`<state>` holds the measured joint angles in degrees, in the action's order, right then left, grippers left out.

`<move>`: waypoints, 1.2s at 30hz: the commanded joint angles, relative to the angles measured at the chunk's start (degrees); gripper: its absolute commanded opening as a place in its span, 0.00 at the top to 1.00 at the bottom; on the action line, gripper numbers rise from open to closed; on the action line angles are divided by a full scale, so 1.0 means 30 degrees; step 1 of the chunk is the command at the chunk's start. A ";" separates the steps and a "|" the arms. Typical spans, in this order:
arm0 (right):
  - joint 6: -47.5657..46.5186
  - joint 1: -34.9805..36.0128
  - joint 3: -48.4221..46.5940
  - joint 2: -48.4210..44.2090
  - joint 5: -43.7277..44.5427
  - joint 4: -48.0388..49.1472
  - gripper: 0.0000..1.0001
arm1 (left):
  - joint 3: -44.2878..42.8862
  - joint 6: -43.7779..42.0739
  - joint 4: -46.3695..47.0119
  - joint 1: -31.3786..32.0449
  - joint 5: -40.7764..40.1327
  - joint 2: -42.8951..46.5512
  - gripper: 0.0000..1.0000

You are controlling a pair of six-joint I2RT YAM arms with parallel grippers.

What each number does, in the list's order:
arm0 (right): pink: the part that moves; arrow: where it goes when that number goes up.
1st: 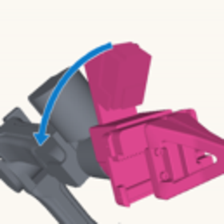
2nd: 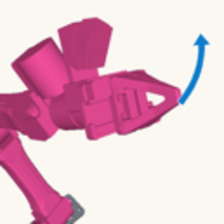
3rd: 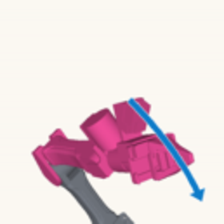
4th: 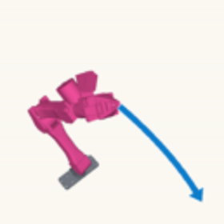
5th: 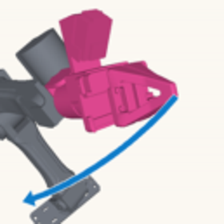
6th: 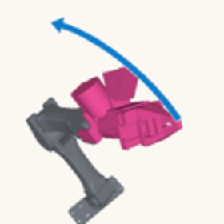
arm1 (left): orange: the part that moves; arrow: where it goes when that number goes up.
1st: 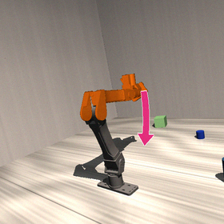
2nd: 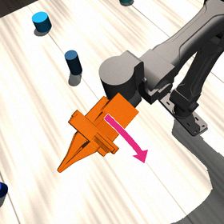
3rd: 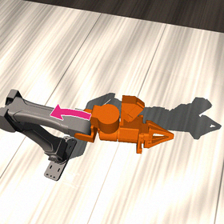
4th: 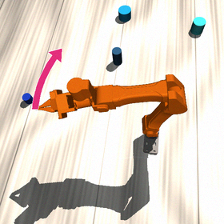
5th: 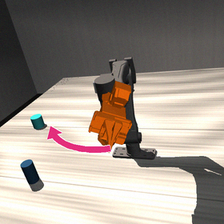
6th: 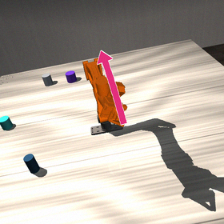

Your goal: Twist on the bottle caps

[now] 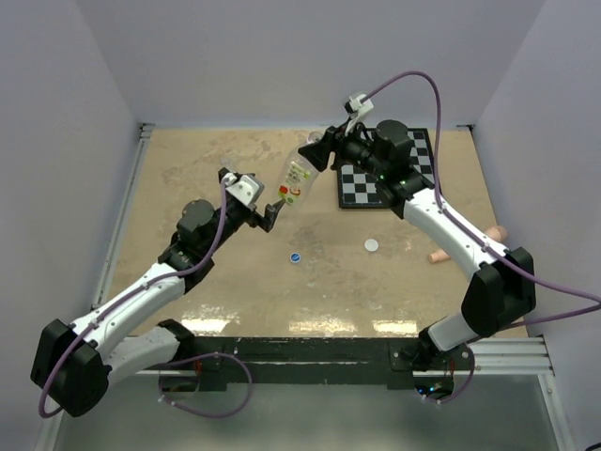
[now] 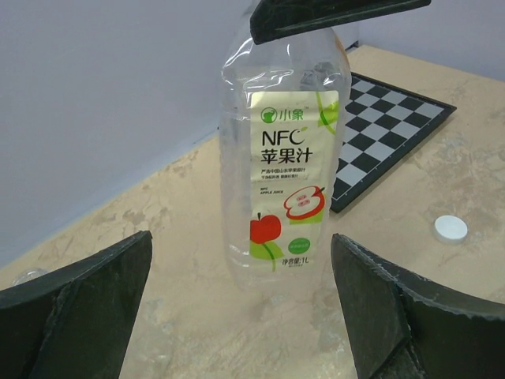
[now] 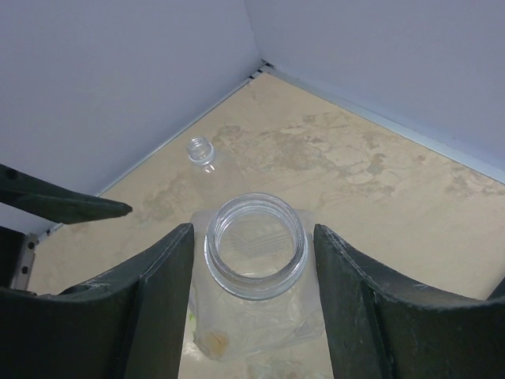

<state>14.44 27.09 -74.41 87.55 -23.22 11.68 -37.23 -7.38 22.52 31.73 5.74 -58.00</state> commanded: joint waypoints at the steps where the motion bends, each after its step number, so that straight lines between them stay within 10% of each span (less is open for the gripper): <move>1: 0.1603 0.0314 0.0341 -0.1262 0.1060 0.0412 0.94 | -0.0215 -0.0969 0.2891 0.1199 -0.1470 -0.0851 0.00; 36: 0.2366 0.2337 0.0312 -0.1995 0.1735 0.0354 0.97 | -0.0802 0.0730 0.6262 0.2785 -0.3992 -0.4632 0.00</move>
<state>20.27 33.74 -72.62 84.68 -18.87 10.94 -37.82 -6.04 37.26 39.86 -5.65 -71.13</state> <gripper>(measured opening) 0.601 0.997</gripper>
